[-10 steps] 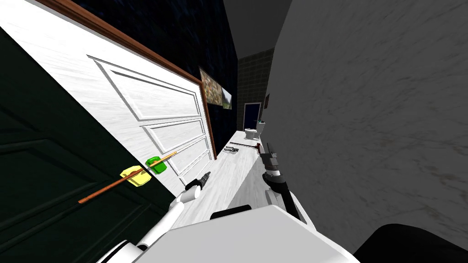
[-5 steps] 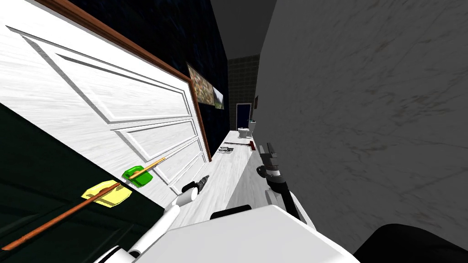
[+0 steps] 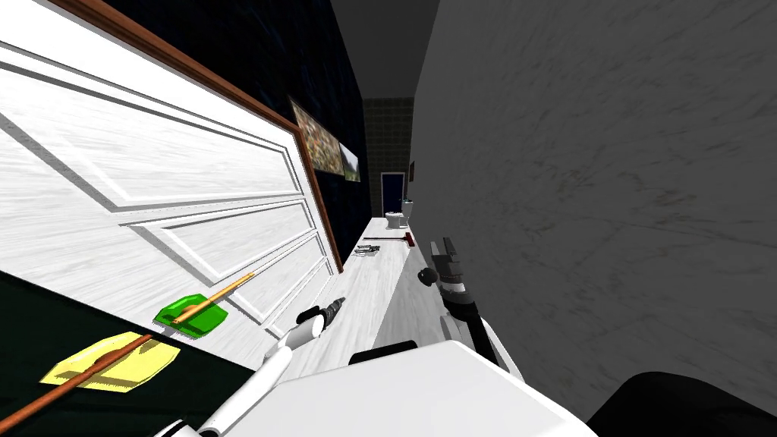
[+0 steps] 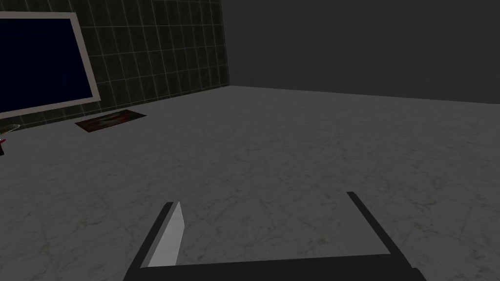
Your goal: Push the door open
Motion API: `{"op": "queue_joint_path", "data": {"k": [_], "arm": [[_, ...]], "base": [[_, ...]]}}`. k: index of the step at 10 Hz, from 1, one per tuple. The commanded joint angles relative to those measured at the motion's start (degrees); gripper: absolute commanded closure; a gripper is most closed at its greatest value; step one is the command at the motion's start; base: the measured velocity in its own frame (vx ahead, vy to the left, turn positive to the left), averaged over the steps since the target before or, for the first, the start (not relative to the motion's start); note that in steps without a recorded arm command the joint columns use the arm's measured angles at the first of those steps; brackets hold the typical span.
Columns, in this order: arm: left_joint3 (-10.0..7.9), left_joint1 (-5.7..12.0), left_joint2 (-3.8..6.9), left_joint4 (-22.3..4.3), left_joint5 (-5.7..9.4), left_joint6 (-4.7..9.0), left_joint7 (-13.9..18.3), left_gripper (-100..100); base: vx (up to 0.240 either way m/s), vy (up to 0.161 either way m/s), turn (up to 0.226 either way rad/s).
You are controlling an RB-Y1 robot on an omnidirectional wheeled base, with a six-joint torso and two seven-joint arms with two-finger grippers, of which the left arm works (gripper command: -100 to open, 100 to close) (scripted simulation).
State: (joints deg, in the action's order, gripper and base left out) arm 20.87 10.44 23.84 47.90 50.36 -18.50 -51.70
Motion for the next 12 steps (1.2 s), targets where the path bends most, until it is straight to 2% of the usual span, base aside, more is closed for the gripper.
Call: {"op": "queue_joint_path", "data": {"k": [1, 3, 5, 6, 7, 9, 12], "arm": [[0.2, -0.57, 0.55, 0.37, 1.07, -1.29, -1.54, -100], [0.44, -1.01, 1.1, 0.56, 2.3, -2.42, -2.97, -100], [0.92, -1.88, 2.21, 0.94, 4.75, -4.68, -5.81, -100], [1.04, -2.1, 2.49, 1.03, 5.36, -5.25, -6.52, -100], [1.29, -2.54, 3.05, 1.22, 6.59, -6.38, -7.94, -100], [1.53, -2.98, 3.61, 1.41, 7.81, -7.51, -9.37, -100], [2.14, -4.08, 5.0, 1.89, 10.9, -10.36, -12.96, -100]], "base": [[-0.056, 0.087, -0.289], [-0.049, 0.077, -0.184], [-0.064, 0.105, -0.361], [-0.063, 0.118, -0.26], [-0.081, 0.093, -0.305], [-0.069, 0.064, -0.18], [-0.078, 0.076, -0.311]]}}
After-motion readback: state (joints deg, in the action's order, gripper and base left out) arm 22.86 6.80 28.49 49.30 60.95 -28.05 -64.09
